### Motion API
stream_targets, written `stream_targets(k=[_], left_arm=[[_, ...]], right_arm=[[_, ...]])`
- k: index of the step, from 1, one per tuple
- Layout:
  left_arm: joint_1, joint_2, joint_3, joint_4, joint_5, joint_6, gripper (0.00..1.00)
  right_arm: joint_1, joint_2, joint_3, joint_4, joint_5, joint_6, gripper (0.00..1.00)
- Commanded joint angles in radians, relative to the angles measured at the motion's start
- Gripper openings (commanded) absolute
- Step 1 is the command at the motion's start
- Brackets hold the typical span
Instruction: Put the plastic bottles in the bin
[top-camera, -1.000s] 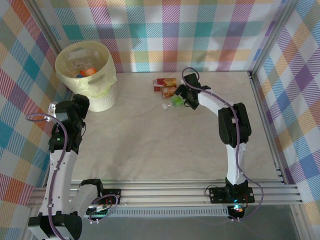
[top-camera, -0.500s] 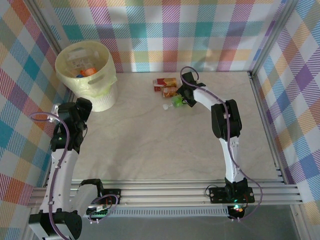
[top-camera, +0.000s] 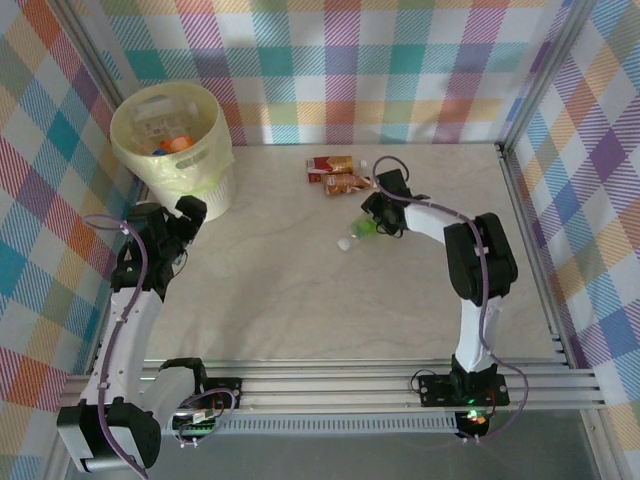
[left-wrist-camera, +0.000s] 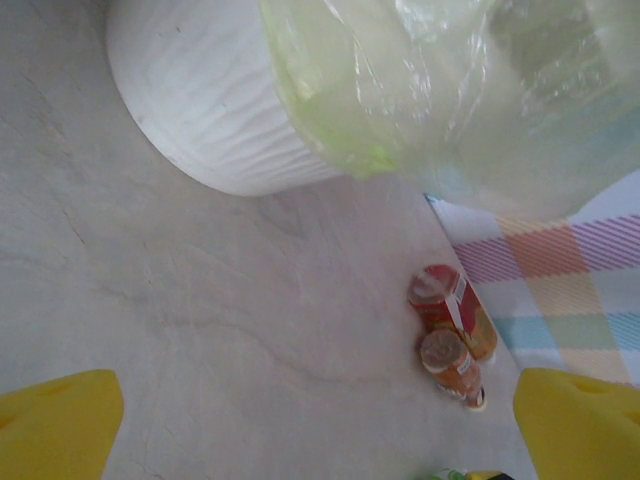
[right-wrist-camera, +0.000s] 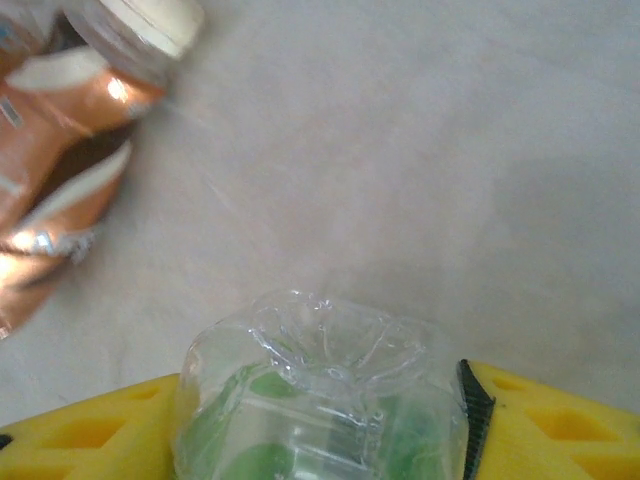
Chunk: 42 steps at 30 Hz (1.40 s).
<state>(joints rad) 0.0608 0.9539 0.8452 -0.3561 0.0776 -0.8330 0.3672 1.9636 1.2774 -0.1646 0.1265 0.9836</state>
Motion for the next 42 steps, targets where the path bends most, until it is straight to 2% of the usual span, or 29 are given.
stream_targets(k=[1,5,10,16,22,26,29,32,34,39,42], left_arm=[[-0.013,-0.006,-0.06,0.087,0.114,0.052,1.0],[-0.035,0.003,-0.134,0.218,0.22,0.065,1.0],[-0.111,0.031,-0.166,0.266,0.262,0.099,1.0],[-0.257,0.125,-0.12,0.286,0.315,0.192,1.0],[-0.395,0.286,-0.051,0.378,0.421,0.259,1.0],[-0.483,0.403,0.045,0.341,0.46,0.354,1.0],[-0.524,0.47,0.092,0.355,0.538,0.413,0.99],[-0.539,0.51,0.112,0.412,0.664,0.449,0.99],[-0.547,0.521,0.125,0.424,0.699,0.472,0.99],[-0.566,0.535,0.164,0.396,0.698,0.53,0.99],[-0.581,0.554,0.191,0.36,0.641,0.561,0.99]], right_arm=[[0.011,-0.079,-0.114,0.032,-0.039,-0.054,0.59],[0.021,-0.161,-0.212,0.076,-0.08,-0.089,0.57],[0.04,-0.247,-0.299,0.159,-0.091,-0.124,0.55],[0.077,-0.323,-0.375,0.289,-0.113,-0.154,0.53],[0.129,-0.381,-0.397,0.362,-0.137,-0.195,0.53],[0.156,-0.423,-0.403,0.403,-0.157,-0.2,0.53],[0.168,-0.457,-0.401,0.418,-0.167,-0.201,0.53],[0.172,-0.489,-0.393,0.426,-0.206,-0.215,0.54],[0.176,-0.511,-0.384,0.422,-0.228,-0.232,0.54],[0.185,-0.544,-0.363,0.411,-0.27,-0.249,0.55],[0.193,-0.546,-0.347,0.409,-0.295,-0.219,0.55]])
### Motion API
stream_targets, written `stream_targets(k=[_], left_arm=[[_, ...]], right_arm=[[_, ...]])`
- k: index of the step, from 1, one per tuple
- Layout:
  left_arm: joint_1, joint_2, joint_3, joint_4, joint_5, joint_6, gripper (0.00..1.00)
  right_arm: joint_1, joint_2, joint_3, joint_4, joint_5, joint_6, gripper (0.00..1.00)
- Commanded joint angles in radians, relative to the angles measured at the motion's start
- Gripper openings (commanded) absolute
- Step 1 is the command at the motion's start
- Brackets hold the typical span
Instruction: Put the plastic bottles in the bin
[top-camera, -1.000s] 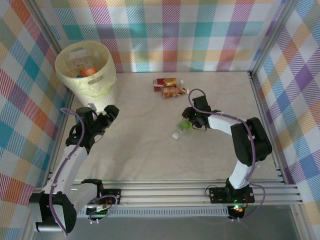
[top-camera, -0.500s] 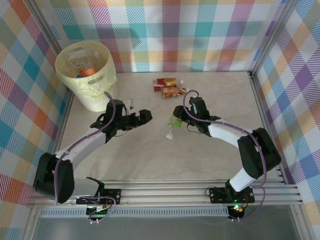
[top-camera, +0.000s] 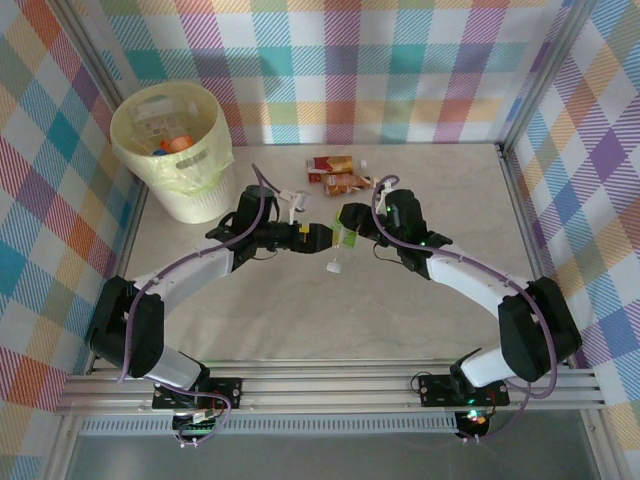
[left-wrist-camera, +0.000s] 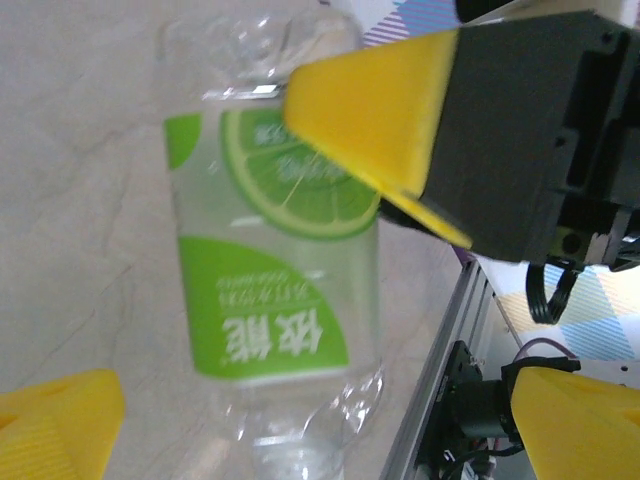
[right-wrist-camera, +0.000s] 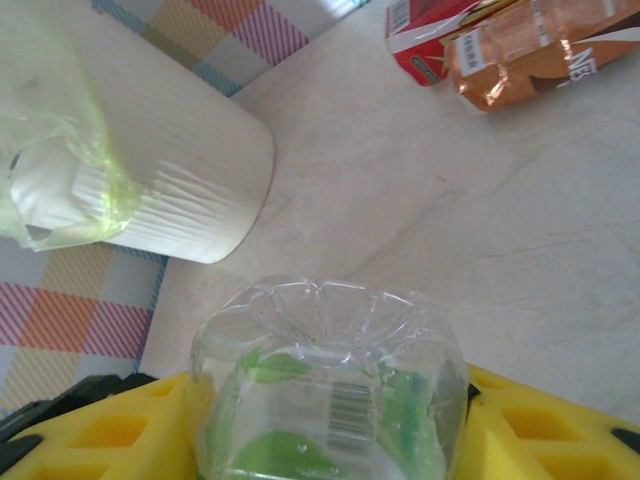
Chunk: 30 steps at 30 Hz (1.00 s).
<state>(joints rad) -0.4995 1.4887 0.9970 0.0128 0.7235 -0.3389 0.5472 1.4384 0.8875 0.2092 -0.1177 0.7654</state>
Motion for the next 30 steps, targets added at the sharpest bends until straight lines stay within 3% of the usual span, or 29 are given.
stream_targets(k=[1,8,14,17,22,25,30], left_arm=[[-0.028,0.024,0.044,-0.015,-0.034,0.071,0.98],[-0.094,0.059,0.08,-0.046,-0.21,0.103,0.91],[-0.095,0.048,0.052,0.044,-0.215,0.06,0.61],[-0.094,0.05,0.045,0.055,-0.224,0.046,0.51],[-0.094,0.033,0.026,0.06,-0.303,0.029,0.48],[-0.094,0.011,0.012,0.057,-0.361,0.026,0.48],[-0.085,-0.046,-0.008,0.023,-0.482,0.031,0.46]], right_arm=[[0.019,-0.021,0.05,0.035,-0.054,0.009,0.55],[0.063,-0.014,0.092,0.025,-0.037,0.02,0.56],[0.068,-0.019,0.099,0.017,-0.061,0.044,0.59],[0.068,-0.033,0.096,0.002,-0.061,0.048,0.68],[0.066,-0.061,0.094,-0.029,-0.041,0.045,0.83],[0.066,-0.085,0.082,-0.045,0.013,0.049,1.0],[0.065,-0.128,0.065,-0.057,0.082,0.01,1.0]])
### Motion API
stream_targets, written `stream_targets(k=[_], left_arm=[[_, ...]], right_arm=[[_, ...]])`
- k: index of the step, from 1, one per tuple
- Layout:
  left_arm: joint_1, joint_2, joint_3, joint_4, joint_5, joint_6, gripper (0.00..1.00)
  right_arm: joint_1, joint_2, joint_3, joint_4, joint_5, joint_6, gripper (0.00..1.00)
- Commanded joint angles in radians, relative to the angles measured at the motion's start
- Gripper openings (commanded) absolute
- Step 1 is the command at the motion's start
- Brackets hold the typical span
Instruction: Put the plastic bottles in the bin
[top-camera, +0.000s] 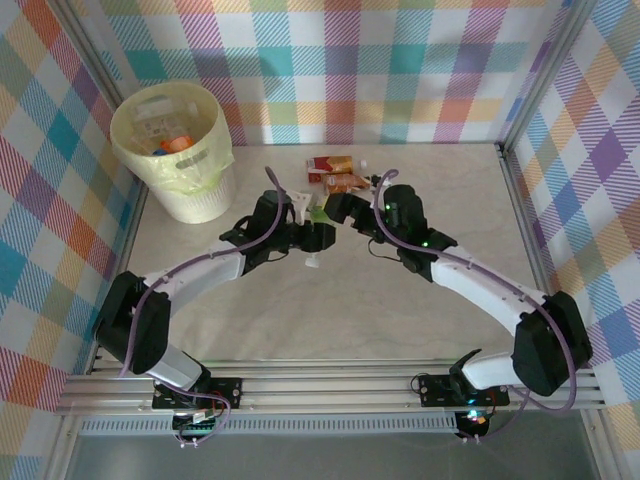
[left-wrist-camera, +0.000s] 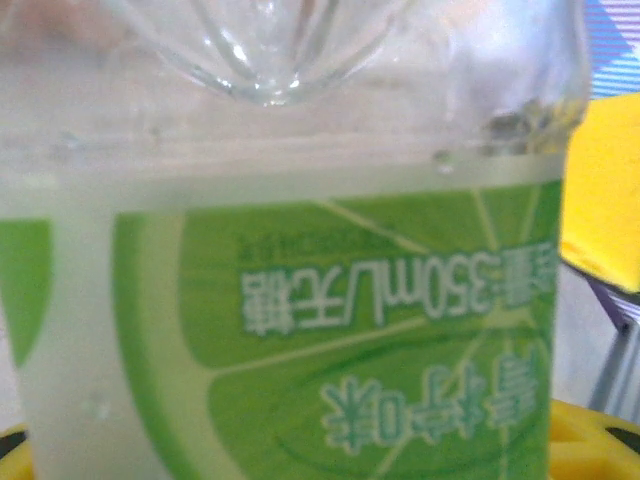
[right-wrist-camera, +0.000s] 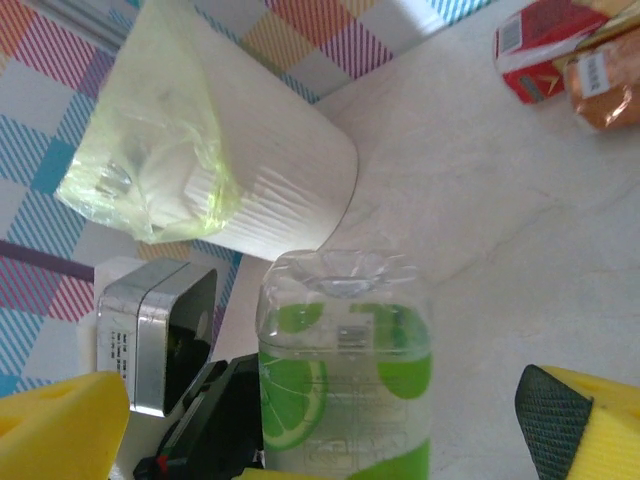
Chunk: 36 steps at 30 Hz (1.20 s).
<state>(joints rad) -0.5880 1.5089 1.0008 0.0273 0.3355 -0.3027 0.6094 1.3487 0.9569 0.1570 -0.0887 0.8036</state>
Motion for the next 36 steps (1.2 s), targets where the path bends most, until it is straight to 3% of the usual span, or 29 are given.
stream_targets(k=[1,10,25,36], left_arm=[[0.008,-0.081,-0.015,-0.003,-0.121,-0.003,0.46],[0.065,-0.229,-0.011,-0.125,-0.323,0.019,0.46],[0.172,-0.381,0.153,-0.283,-0.614,0.108,0.46],[0.3,-0.34,0.317,-0.237,-0.67,0.113,0.46]], right_arm=[[0.003,-0.046,-0.003,-0.015,0.063,-0.04,1.0],[0.004,-0.116,-0.022,-0.081,0.204,-0.125,1.0],[0.004,-0.139,-0.093,-0.025,0.269,-0.177,1.0],[0.003,-0.125,-0.096,-0.023,0.251,-0.246,1.0]])
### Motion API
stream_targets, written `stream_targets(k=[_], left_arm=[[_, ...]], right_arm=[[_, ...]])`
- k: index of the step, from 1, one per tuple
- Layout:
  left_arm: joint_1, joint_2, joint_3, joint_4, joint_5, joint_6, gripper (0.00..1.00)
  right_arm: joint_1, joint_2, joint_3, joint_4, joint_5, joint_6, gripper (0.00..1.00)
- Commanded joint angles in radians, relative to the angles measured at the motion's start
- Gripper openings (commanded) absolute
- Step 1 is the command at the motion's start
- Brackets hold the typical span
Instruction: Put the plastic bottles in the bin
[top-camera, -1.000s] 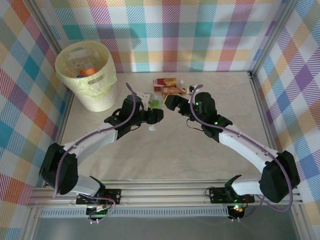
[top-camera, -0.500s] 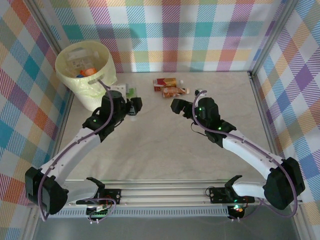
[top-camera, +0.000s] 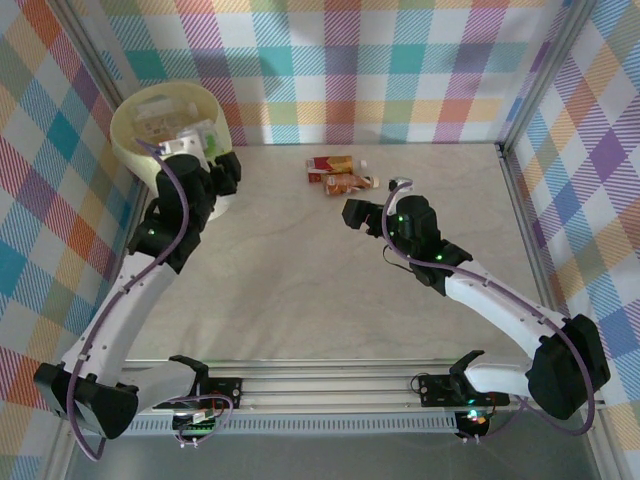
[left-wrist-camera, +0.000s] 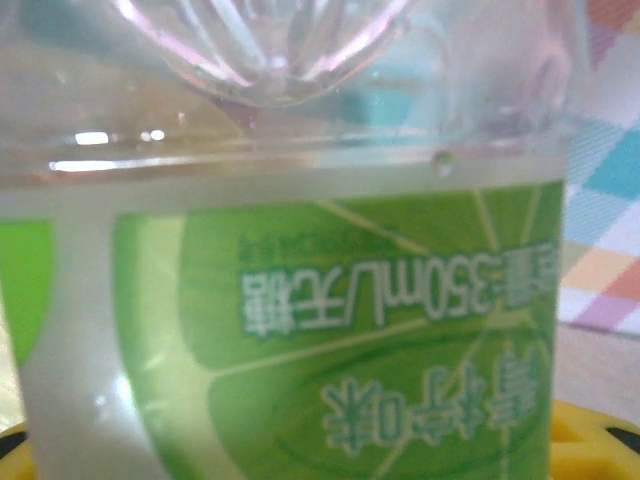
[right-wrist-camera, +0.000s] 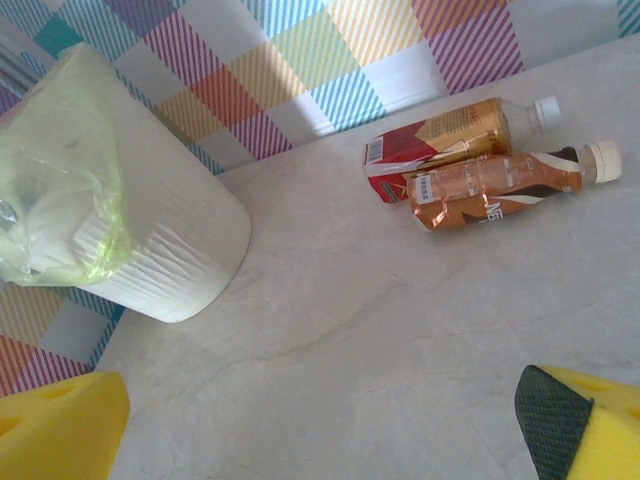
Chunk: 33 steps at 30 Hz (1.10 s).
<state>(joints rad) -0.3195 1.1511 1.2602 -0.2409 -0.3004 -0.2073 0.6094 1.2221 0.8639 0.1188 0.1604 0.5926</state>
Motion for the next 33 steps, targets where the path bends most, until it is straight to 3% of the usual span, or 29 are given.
stream_targets(k=[1,9,14,19,26,33], left_arm=[[0.045,0.031,0.075,0.038,-0.033,0.016,0.46],[0.143,0.181,0.274,0.058,-0.03,-0.006,0.46],[0.216,0.317,0.435,0.009,0.033,-0.081,0.45],[0.276,0.427,0.554,-0.028,0.006,-0.121,0.45],[0.373,0.502,0.575,-0.086,-0.004,-0.203,0.46],[0.419,0.585,0.637,-0.157,-0.055,-0.178,0.46]], right_arm=[[0.003,0.004,0.005,-0.004,0.008,-0.034,1.0],[0.003,0.022,0.024,-0.03,-0.039,-0.043,1.0],[0.003,0.024,0.026,-0.023,-0.049,-0.039,1.0],[0.004,0.01,0.021,-0.036,-0.039,-0.037,1.0],[0.004,-0.02,0.018,-0.089,0.037,-0.046,1.0],[0.003,-0.045,0.042,-0.149,0.04,-0.081,1.0]])
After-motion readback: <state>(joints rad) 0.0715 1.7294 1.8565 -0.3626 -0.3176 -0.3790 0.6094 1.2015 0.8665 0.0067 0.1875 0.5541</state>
